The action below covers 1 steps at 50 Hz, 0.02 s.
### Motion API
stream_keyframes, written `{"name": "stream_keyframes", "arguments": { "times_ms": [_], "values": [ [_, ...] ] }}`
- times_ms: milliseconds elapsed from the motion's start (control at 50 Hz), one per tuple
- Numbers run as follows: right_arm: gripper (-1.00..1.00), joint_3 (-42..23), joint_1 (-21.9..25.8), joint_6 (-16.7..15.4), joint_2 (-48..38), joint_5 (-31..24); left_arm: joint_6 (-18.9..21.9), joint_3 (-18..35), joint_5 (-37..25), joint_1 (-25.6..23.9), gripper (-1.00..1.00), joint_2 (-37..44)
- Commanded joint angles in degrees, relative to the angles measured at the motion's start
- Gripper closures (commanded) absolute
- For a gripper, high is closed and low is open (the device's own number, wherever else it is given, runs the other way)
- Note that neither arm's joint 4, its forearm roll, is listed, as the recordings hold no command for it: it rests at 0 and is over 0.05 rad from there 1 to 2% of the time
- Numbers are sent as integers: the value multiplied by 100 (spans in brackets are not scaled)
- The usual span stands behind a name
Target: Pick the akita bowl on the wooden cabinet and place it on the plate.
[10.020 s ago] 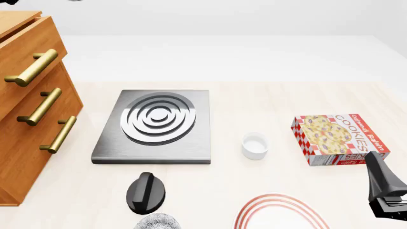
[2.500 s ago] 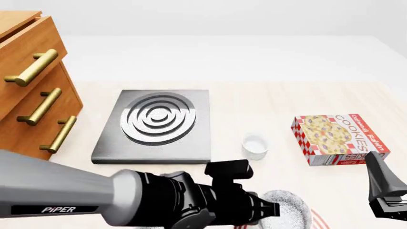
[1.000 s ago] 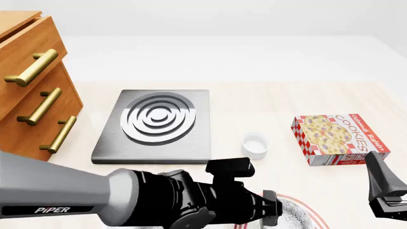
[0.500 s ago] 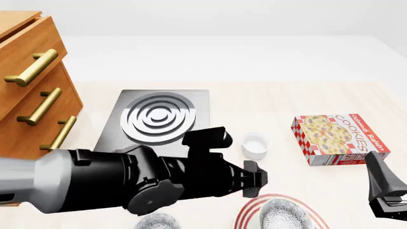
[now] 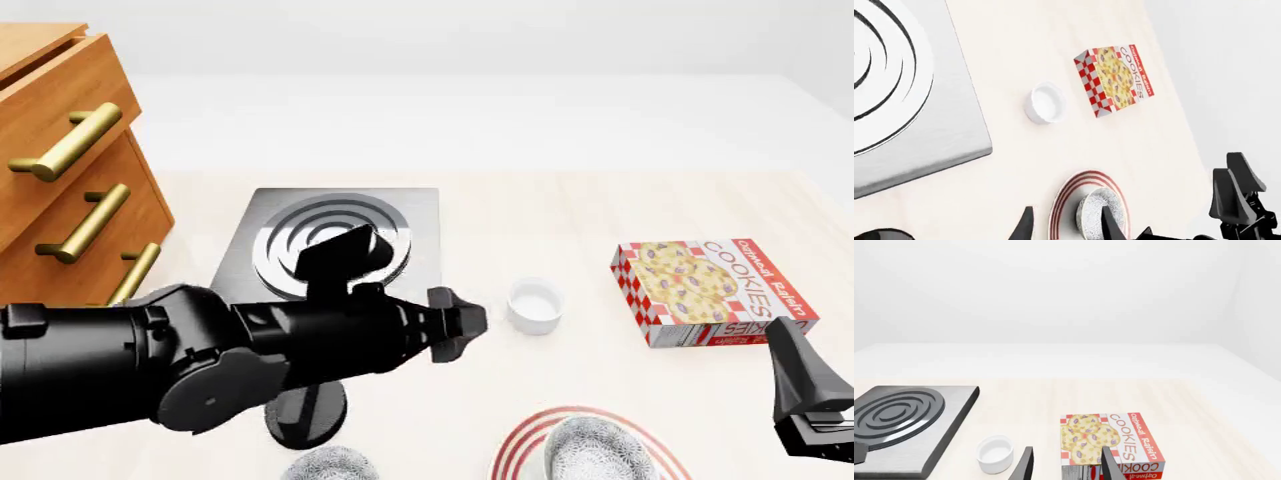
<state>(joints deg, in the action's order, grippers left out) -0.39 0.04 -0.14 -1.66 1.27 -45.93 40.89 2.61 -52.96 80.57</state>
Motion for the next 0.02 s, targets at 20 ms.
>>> {"name": "stream_keyframes", "arguments": {
  "times_ms": [20],
  "values": [
    [-100, 0, 0, 0, 0, 0, -91, -348, 101, 455, -100, -340]
  ]
}}
